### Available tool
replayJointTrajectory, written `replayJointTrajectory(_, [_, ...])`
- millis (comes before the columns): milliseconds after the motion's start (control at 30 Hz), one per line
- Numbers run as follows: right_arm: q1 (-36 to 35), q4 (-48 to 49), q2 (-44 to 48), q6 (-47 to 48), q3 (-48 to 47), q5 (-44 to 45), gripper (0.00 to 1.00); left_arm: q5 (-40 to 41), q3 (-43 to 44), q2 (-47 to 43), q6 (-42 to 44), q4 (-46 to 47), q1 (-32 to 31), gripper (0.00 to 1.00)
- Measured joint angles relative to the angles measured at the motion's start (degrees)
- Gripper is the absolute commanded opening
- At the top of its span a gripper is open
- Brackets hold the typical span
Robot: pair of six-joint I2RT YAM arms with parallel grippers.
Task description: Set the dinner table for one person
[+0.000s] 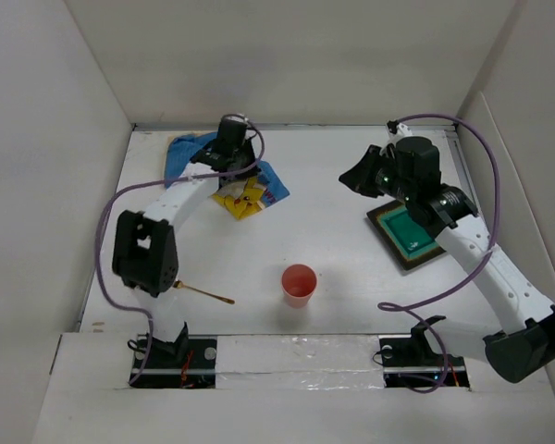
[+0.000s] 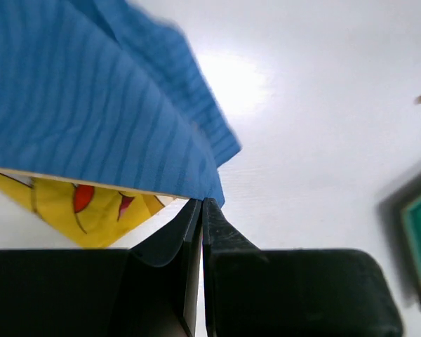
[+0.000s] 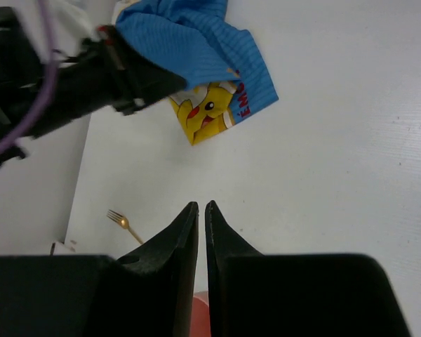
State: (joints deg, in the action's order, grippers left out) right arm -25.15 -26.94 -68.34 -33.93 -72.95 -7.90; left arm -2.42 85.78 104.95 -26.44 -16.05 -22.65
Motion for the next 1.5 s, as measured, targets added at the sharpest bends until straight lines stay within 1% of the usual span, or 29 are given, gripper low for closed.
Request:
replayJointTrajectory(33, [0.04,0.11,-0.04,-0.07,0.09,0.02,0.25,0.22,-0.46,-3.32,-0.02,0.11,0.48,0.00])
replayJointTrajectory(67, [0.17,0.92,-0.92,-0.50,0.61,0.42,0.25,0.42,-0.79,-6.43,-0.02,0.31,0.85,0.00])
replayJointTrajectory(100, [0.37,1.68,-1.90,-0.85,0.79,0.61,0.27,0.50,-1.64,-9.55,-0.22,1.33,1.55,0.00])
replayJointTrajectory(200, [0.39,5.42,-7.78,-2.32,0.81,1.60,0.36,1.44,-5.55,-18.10,-1.03,2.84,2.97,0.00])
replayJointTrajectory(267, [0.33,7.28,-13.38,-3.15,0.72,2.14,0.39,3.08,-8.68,-22.21,-1.81,3.04,3.72,0.00])
replayJointTrajectory(300, [0.11,7.82,-16.55,-3.54,0.31,2.60,0.43,3.93,-10.43,-23.80,-2.23,2.95,3.85,0.00])
replayJointTrajectory(367, [-0.59,8.07,-23.76,-4.24,-1.53,4.52,0.45,5.03,-13.77,-26.29,-3.06,2.34,3.85,0.00])
replayJointTrajectory(500, [-2.80,6.73,-38.36,-5.60,-9.51,9.33,0.53,7.15,-18.43,-29.44,-4.17,-0.22,3.74,0.00])
replayJointTrajectory(700, [-5.88,3.15,-54.07,-6.78,-23.63,15.87,0.52,8.83,-21.53,-34.49,-4.50,-2.64,3.65,0.00])
replayJointTrajectory(800, [-6.82,0.72,-58.71,-7.17,-28.98,18.32,0.52,8.83,-21.59,-36.44,-4.50,-2.67,3.65,0.00])
replayJointTrajectory(900, [-7.19,-0.33,-61.37,-7.45,-31.65,19.71,0.51,8.74,-21.70,-37.46,-4.46,-2.69,3.65,0.00])
replayJointTrajectory(967, [-7.21,-1.84,-62.64,-7.78,-33.05,20.24,0.50,8.74,-21.88,-38.01,-4.31,-2.82,3.65,0.00])
replayJointTrajectory(1033, [-7.23,-3.15,-64.11,-8.20,-35.08,20.79,0.46,8.76,-22.05,-38.45,-4.02,-3.13,3.65,0.00])
replayJointTrajectory(1133, [-7.21,-4.09,-64.67,-8.98,-36.22,21.00,0.44,8.92,-22.08,-38.86,-3.45,-3.45,3.65,0.00])
replayJointTrajectory(1300, [-7.21,-4.42,-64.98,-10.10,-36.26,20.98,0.27,9.31,-22.08,-39.30,-2.51,-3.63,3.65,0.00])
replayJointTrajectory(1333, [-7.21,-4.44,-65.11,-10.49,-36.33,21.05,0.22,9.42,-22.08,-39.34,-2.36,-3.67,3.65,0.00])
replayJointTrajectory(1367, [-7.21,-4.48,-65.20,-10.93,-36.46,21.07,0.16,9.62,-22.08,-39.45,-2.25,-3.80,3.65,0.00])
replayJointTrajectory(1433, [-7.21,-4.50,-65.26,-11.76,-36.48,21.16,0.11,10.01,-22.08,-39.69,-2.03,-4.15,3.65,0.00])
replayJointTrajectory(1467, [-7.21,-4.42,-65.26,-12.15,-36.46,21.16,0.05,10.16,-22.08,-39.87,-1.92,-4.28,3.65,0.00])
replayJointTrajectory(1500, [-7.21,-4.22,-65.26,-12.44,-36.33,21.18,0.04,10.34,-22.08,-40.06,-1.88,-4.39,3.65,0.00])
